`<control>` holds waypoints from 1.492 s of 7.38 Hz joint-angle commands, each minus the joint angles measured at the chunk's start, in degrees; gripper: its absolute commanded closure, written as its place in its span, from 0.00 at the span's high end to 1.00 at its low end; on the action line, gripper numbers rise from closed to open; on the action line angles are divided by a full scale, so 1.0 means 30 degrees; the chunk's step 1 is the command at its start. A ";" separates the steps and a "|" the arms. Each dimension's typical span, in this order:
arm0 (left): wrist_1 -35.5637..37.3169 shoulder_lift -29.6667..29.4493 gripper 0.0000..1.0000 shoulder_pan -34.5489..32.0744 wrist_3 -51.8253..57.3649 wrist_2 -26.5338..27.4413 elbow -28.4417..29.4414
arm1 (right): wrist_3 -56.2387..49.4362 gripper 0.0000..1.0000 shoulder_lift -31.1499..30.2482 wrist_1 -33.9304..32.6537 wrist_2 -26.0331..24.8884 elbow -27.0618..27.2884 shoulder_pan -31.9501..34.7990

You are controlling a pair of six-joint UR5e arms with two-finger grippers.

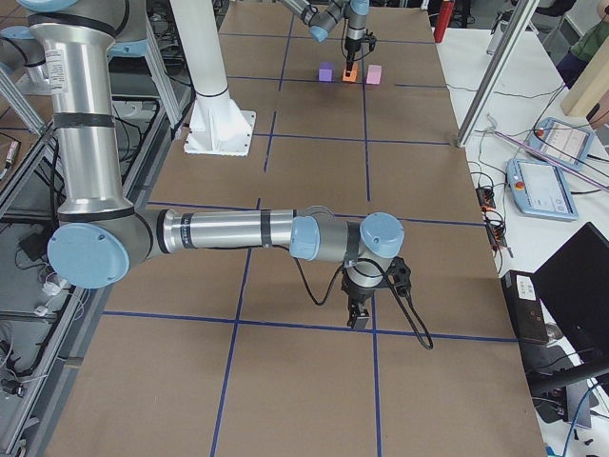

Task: Arrange blocks in a line
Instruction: 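Lower the orange cube between the pink and purple cubes, aligning it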

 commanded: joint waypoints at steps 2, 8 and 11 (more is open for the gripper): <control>-0.0028 0.0000 0.99 0.0002 0.0000 -0.0238 0.0126 | 0.0000 1.00 0.0000 0.0000 0.0000 0.0000 0.0000; 0.0408 0.0320 1.00 -0.0202 0.0205 0.0286 -0.1128 | 0.0000 1.00 0.0000 0.0000 0.0000 0.0000 0.0000; 0.3148 0.0440 1.00 -0.1278 0.0322 0.0494 -0.3436 | 0.0000 1.00 0.0000 0.0000 0.0000 0.0000 0.0000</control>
